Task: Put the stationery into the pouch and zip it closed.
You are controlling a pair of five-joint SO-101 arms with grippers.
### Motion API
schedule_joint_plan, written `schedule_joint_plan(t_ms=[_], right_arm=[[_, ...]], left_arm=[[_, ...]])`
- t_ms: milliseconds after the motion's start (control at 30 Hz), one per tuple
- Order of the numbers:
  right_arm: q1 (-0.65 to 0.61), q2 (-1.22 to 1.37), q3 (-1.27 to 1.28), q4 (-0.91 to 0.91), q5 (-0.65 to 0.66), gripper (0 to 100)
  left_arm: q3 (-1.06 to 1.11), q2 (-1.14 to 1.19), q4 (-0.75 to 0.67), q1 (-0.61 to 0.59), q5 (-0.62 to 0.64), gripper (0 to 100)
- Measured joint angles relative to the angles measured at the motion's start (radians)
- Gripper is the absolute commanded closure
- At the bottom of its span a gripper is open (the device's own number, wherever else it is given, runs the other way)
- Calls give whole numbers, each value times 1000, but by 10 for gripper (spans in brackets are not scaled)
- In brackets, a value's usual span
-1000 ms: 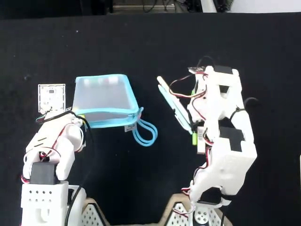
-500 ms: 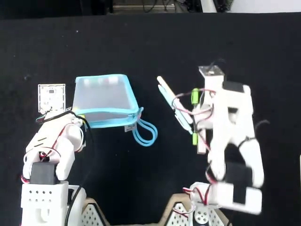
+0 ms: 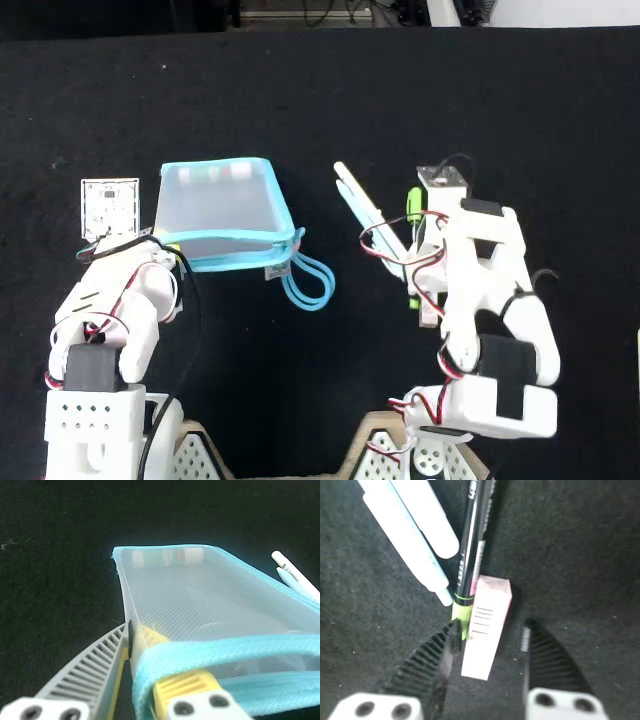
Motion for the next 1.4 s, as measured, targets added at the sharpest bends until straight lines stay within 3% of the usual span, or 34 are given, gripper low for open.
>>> schedule_joint_plan(t_ms=[67, 333, 833, 1167, 1333, 1400], right_arm=[[0, 0, 0, 0, 0, 989], [52, -43, -63, 18, -2, 988], [35, -157, -245, 32, -2, 985], [34, 236, -420, -97, -152, 975], [34, 384, -540, -58, -203, 835], [34, 405, -577, -21, -206, 836]], left_arm=[[0, 0, 0, 0, 0, 970], [0, 0, 0, 0, 0, 970], [0, 0, 0, 0, 0, 970], [0, 0, 0, 0, 0, 970], [0, 0, 0, 0, 0, 970], [0, 0, 0, 0, 0, 970]])
